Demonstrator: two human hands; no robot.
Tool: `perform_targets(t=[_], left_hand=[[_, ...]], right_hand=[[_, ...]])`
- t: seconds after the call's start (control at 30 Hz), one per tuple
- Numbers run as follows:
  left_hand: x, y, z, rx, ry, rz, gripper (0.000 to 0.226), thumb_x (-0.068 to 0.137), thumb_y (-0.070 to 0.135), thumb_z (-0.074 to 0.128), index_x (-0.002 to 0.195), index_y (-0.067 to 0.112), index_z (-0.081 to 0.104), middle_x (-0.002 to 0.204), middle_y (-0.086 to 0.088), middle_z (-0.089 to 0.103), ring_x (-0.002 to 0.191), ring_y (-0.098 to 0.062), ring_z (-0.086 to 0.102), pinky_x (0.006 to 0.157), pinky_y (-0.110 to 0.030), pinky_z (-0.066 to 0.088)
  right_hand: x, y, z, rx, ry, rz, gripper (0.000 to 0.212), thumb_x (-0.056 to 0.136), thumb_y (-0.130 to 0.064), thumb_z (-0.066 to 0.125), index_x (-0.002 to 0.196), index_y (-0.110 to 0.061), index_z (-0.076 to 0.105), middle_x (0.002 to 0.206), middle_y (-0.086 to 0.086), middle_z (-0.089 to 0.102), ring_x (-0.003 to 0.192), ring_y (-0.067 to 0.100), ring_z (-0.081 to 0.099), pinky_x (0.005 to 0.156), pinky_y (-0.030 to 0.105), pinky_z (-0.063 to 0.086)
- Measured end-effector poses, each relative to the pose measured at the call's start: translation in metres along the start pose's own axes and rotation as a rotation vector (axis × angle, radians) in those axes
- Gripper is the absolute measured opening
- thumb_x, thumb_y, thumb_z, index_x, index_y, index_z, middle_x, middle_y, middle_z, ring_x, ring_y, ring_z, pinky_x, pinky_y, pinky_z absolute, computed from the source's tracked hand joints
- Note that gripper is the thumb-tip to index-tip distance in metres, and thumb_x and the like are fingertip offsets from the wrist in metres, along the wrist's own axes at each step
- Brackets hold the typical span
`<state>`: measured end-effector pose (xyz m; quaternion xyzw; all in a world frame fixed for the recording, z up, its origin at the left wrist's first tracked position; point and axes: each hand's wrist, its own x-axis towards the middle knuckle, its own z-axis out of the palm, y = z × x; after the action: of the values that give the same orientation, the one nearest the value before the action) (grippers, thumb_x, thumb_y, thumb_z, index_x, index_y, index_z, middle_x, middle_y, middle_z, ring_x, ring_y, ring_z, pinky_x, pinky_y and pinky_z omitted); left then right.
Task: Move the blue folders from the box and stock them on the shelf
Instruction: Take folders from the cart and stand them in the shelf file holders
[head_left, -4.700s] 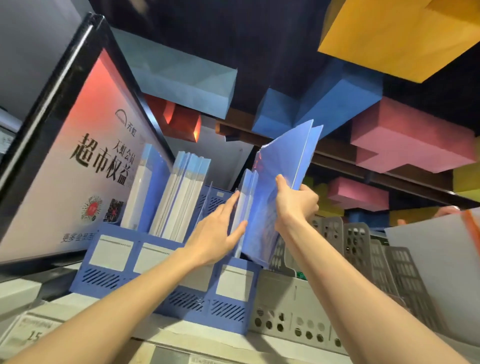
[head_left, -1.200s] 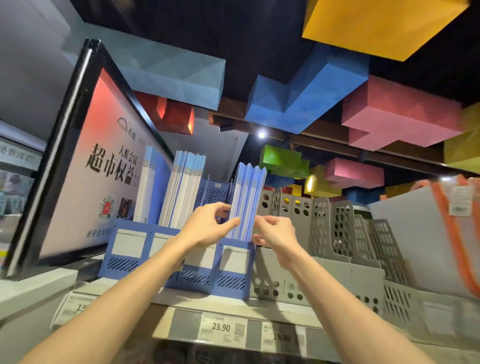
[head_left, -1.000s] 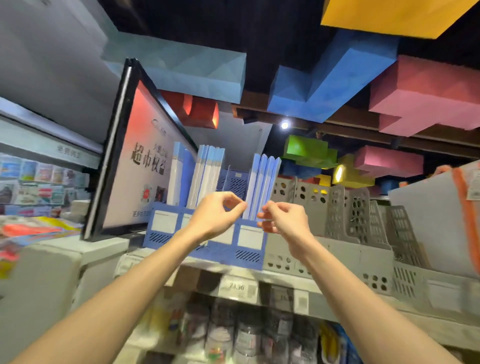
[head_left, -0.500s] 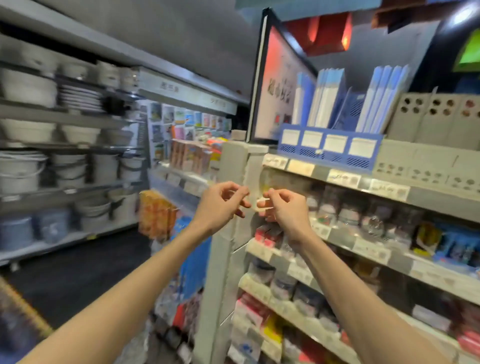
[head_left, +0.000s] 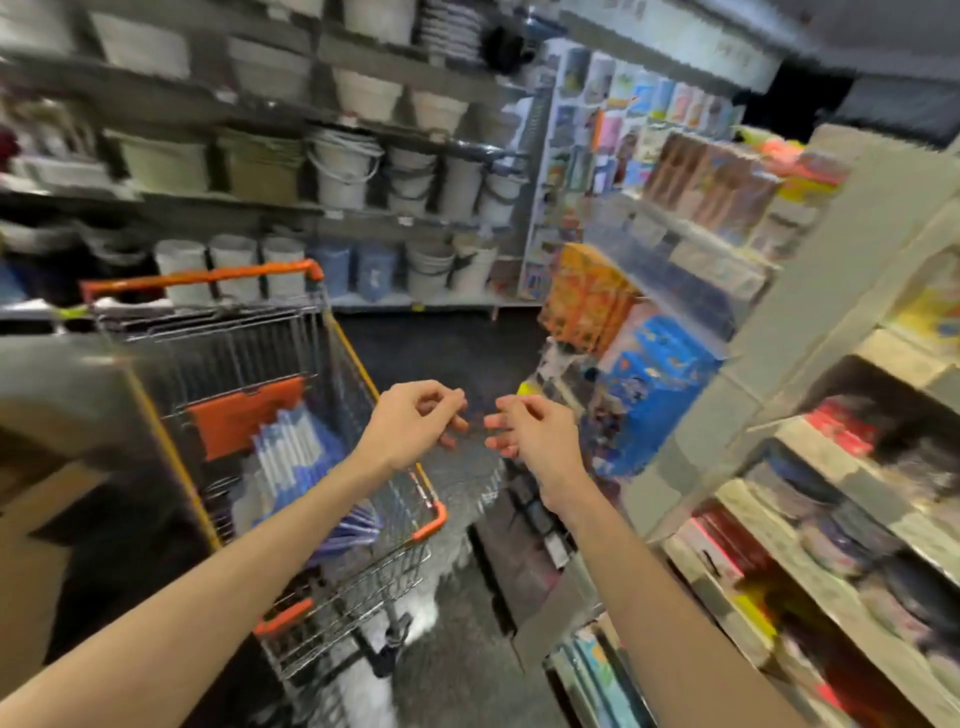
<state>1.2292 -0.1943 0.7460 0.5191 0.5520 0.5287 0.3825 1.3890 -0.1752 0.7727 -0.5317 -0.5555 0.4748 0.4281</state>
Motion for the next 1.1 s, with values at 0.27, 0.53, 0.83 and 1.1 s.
perform_targets(t=[0.27,0.53,0.83,1.1], left_hand=[[0.044,-0.122,-0.118,0.02,0.048,-0.262,0.024,0.103,0.022,0.055,0.096,0.005,0.07,0.079,-0.012,0.075,0.056,-0.018,0.071,0.046,-0.017,0.045],[0.059,-0.213,-0.173,0.067,0.09,-0.438,0.024,0.103,0.03,0.056,0.104,0.011,0.07,0.084,-0.003,0.076,0.064,-0.024,0.073,0.049,-0.015,0.046],[0.095,-0.28,-0.194,0.03,0.181,-0.628,0.025,0.104,0.032,0.053,0.12,0.016,0.062,0.094,-0.002,0.076,0.067,-0.024,0.074,0.047,-0.018,0.046],[0.146,-0.348,-0.201,0.29,0.081,-0.712,0.031,0.103,0.038,0.051,0.134,0.04,0.051,0.126,0.01,0.063,0.097,-0.021,0.071,0.088,-0.04,0.057]], right_hand=[[0.072,0.064,0.16,-0.096,-0.136,0.158,0.012,0.098,-0.018,0.057,0.094,-0.012,0.067,0.077,0.007,0.076,0.059,0.022,0.069,0.046,0.025,0.045],[0.112,0.117,0.236,-0.183,-0.244,0.322,0.01,0.099,-0.018,0.06,0.092,-0.013,0.065,0.085,0.007,0.076,0.061,0.023,0.067,0.053,0.027,0.049],[0.171,0.188,0.287,-0.366,-0.403,0.411,0.021,0.1,-0.017,0.054,0.101,0.002,0.064,0.088,0.01,0.068,0.069,0.02,0.063,0.05,0.021,0.048],[0.259,0.249,0.326,-0.432,-0.411,0.414,0.023,0.098,-0.022,0.056,0.084,-0.008,0.066,0.082,0.015,0.071,0.077,0.032,0.069,0.072,0.042,0.056]])
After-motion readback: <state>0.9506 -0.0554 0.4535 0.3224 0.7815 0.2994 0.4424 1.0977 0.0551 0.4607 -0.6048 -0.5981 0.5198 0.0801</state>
